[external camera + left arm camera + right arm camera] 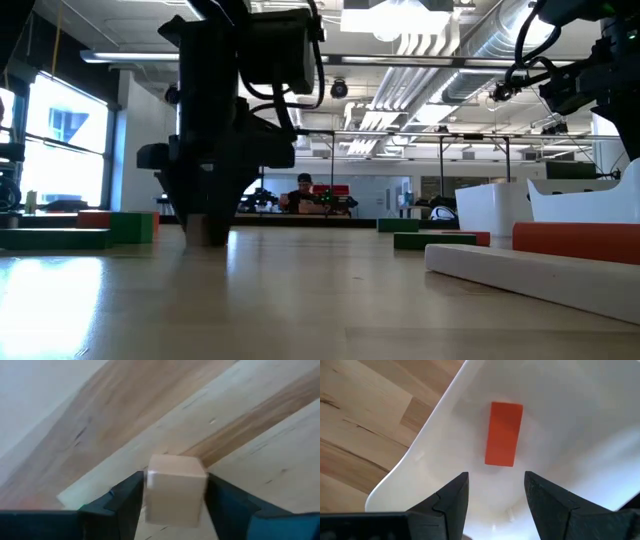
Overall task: Sort & place blocks by color
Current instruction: Put the brown block into the top white bin
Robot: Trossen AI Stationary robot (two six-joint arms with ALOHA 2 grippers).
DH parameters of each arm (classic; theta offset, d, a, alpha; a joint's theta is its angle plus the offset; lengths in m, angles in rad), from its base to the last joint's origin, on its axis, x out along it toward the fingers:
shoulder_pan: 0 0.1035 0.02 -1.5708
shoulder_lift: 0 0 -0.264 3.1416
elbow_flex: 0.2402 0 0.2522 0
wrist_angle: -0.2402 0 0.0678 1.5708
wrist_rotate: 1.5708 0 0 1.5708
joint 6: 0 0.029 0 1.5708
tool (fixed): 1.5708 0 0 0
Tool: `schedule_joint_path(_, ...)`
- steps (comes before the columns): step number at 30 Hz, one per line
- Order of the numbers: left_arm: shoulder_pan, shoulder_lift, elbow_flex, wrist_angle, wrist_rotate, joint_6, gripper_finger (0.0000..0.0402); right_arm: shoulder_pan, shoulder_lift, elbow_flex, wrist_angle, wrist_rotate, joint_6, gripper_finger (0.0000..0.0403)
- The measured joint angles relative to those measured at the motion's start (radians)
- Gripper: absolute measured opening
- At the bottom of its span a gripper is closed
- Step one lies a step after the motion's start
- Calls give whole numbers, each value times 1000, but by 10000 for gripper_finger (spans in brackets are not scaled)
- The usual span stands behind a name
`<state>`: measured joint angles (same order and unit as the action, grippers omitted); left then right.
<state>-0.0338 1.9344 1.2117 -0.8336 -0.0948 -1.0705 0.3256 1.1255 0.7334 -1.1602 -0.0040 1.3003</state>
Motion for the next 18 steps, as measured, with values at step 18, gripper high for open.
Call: schedule_joint_path(18,-2,-4,63,146,61,175,100,0,-7,0,114,-34,-10,179)
